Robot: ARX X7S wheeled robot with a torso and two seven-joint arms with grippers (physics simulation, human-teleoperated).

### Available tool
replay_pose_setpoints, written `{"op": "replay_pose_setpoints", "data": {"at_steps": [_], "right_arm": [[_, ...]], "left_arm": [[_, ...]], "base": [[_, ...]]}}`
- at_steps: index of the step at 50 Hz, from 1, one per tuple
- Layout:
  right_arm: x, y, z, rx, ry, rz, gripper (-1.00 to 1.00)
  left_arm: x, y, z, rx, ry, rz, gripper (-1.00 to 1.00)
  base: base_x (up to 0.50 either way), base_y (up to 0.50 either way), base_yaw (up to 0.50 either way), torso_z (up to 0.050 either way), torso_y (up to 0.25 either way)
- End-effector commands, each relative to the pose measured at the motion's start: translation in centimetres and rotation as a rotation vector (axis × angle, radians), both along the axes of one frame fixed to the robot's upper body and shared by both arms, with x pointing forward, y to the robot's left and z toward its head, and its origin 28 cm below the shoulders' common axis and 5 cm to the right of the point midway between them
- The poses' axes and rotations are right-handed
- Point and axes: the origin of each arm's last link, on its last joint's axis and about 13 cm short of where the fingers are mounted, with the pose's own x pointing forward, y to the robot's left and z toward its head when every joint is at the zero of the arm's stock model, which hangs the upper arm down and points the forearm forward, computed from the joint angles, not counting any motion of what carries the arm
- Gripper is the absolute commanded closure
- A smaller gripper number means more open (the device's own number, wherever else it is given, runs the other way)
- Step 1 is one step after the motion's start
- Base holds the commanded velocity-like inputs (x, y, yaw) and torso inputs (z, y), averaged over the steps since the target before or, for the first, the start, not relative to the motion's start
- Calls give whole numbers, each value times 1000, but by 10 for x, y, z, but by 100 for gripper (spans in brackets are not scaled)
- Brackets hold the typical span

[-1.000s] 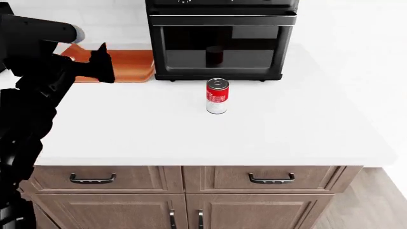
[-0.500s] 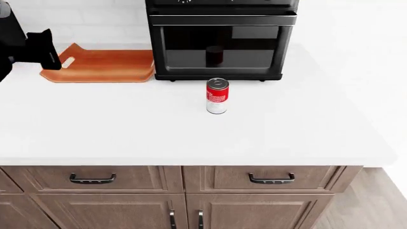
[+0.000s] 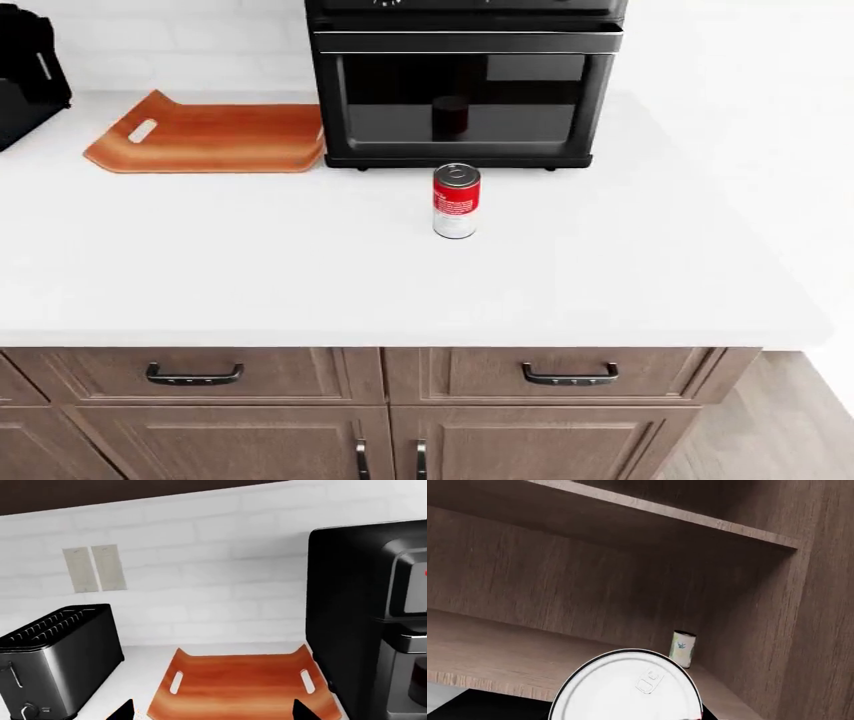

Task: Pick the cans from the counter and place them in their designated side in the cabinet.

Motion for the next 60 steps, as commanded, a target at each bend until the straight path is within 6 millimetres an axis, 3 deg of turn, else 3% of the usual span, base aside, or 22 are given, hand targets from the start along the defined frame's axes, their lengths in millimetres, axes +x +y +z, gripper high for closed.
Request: {"op": "replay_pose_setpoints", "data": {"at_steps": [1, 20, 32, 60], "right_arm": [[-8, 0, 8, -15, -40, -9, 100], [-6, 1, 7, -19, -33, 1, 100], [-7, 6, 9, -35, -40, 14, 100], [-7, 7, 9, -37, -40, 17, 100]], "left_arm": [[1, 1, 12, 2, 0, 23, -100], [3, 0, 12, 9, -8, 23, -100], [2, 1, 14, 12, -20, 32, -100], [-4, 3, 17, 8, -39, 43, -100]], "base": [[0, 0, 0, 0, 0], [0, -247, 0, 0, 1], [14, 0, 0, 0, 1], [439, -126, 0, 0, 1]]}}
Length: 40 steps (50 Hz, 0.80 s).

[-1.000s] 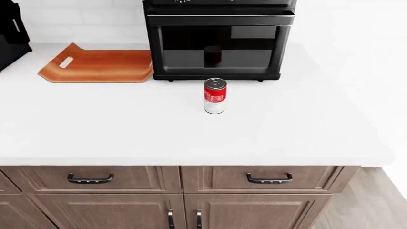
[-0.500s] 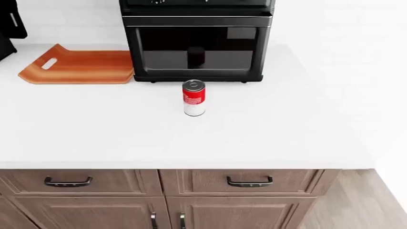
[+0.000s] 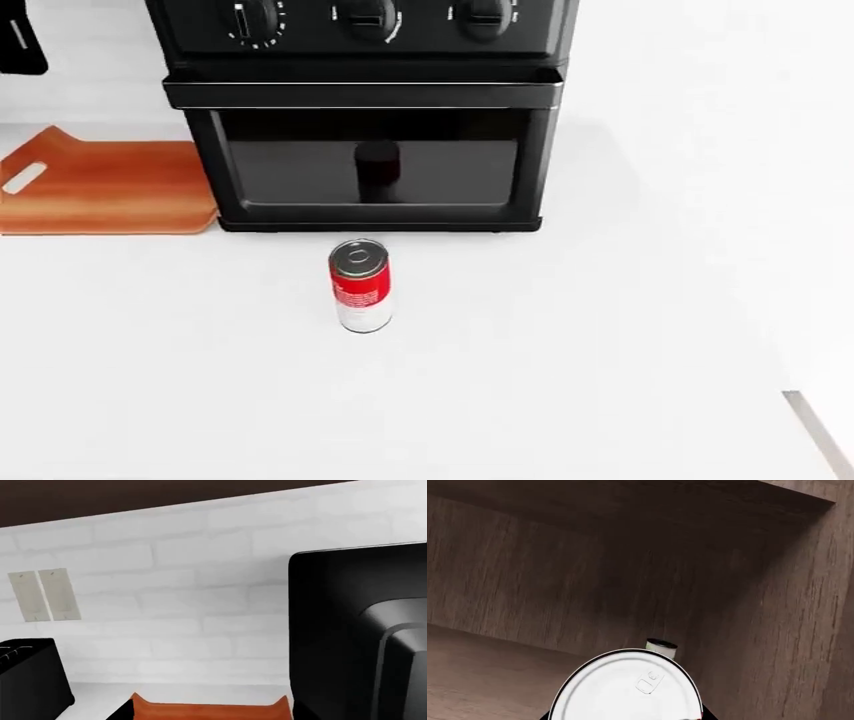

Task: Pick the cans from the counter and place them in their designated side in the cabinet.

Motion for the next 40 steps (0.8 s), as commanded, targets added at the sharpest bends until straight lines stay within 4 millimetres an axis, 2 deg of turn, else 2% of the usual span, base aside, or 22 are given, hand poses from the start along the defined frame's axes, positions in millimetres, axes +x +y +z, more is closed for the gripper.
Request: {"op": "replay_pose_setpoints", "data": {"at_steps": [1, 13, 40], "right_arm": [[-5, 0, 5, -18, -27, -2, 100], [-5, 0, 5, -18, -27, -2, 100], [-5, 0, 5, -18, -27, -2, 100]], "left_arm": [[-3, 2, 1, -3, -6, 4, -100], [-2, 4, -1, -5, -2, 9, -100], [-2, 5, -1, 0, -8, 13, -100]], "base": [[500, -98, 0, 0, 0], [500, -92, 0, 0, 2], [0, 0, 0, 1, 1]]}}
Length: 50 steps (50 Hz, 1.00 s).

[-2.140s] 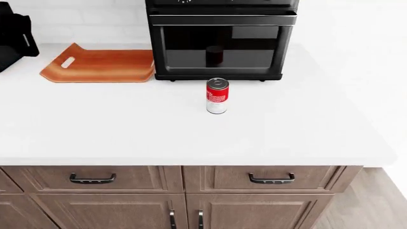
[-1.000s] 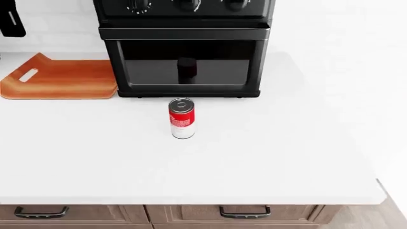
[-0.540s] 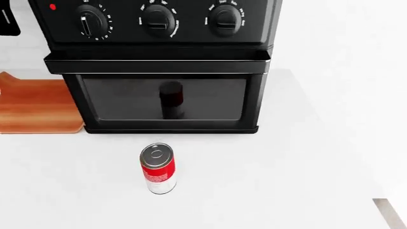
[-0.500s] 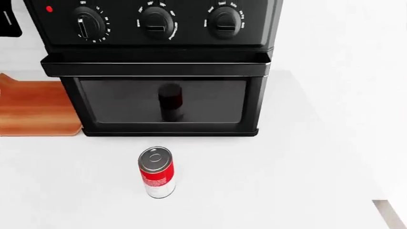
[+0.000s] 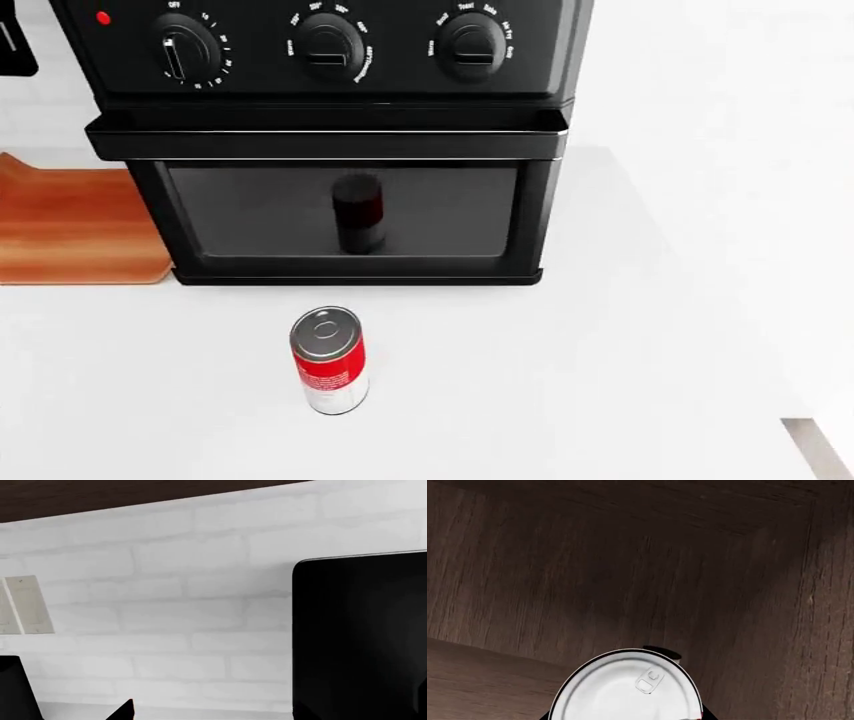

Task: Pick the cans from the counter and place them in their designated side in the cabinet.

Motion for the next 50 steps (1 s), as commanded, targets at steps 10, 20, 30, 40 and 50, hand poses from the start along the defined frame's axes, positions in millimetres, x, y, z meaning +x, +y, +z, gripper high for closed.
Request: {"op": "replay_pose_setpoints", "data": {"at_steps": [10, 20, 30, 40, 50], "right_arm": [[-5, 0, 6, -17, -28, -2, 100], [-5, 0, 6, -17, -28, -2, -100], [-5, 0, 6, -17, -28, -2, -100], [-5, 0, 6, -17, -28, -2, -100], [-5, 0, 6, -17, -28, -2, -100]], "left_arm": [[4, 0, -2, 0, -4, 2, -100], [4, 1, -3, -6, -5, 3, -100], [9, 0, -6, -7, -6, 2, -100], [3, 1, -1, -5, -10, 3, -100], [2, 2, -2, -8, -11, 3, -100]], "base": [[0, 0, 0, 0, 1], [0, 0, 0, 0, 1], [0, 0, 0, 0, 0], [0, 0, 0, 0, 0], [-9, 0, 0, 0, 0]]}}
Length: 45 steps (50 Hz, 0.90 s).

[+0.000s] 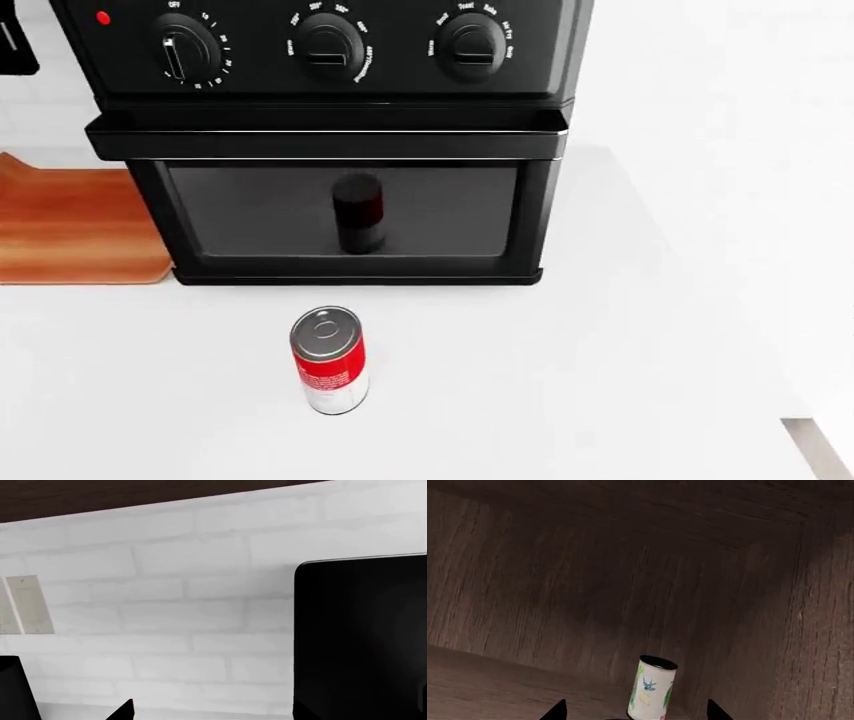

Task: Pick the cans from the counter and place them in their designated side in the cabinet.

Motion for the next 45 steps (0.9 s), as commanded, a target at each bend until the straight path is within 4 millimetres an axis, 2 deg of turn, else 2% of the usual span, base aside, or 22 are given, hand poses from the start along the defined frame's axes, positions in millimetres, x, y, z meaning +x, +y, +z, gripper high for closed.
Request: {"op": "replay_pose_setpoints", "data": {"at_steps": [1, 42, 43, 45], "right_arm": [[0, 0, 0, -1, -1, 0, -100], [0, 0, 0, -1, -1, 0, -100], [10, 17, -13, 50, 107, 21, -100], [11, 16, -14, 49, 108, 31, -100]], "left_arm": [[0, 1, 0, -3, -1, 0, -100], [6, 1, -12, -24, 3, -9, -100], [6, 1, -12, -23, 1, -7, -100], [7, -1, -14, -10, -6, -4, -100]], "base": [[-273, 0, 0, 0, 0], [-404, 0, 0, 0, 1], [-406, 0, 0, 0, 0], [-170, 0, 0, 0, 0]]}}
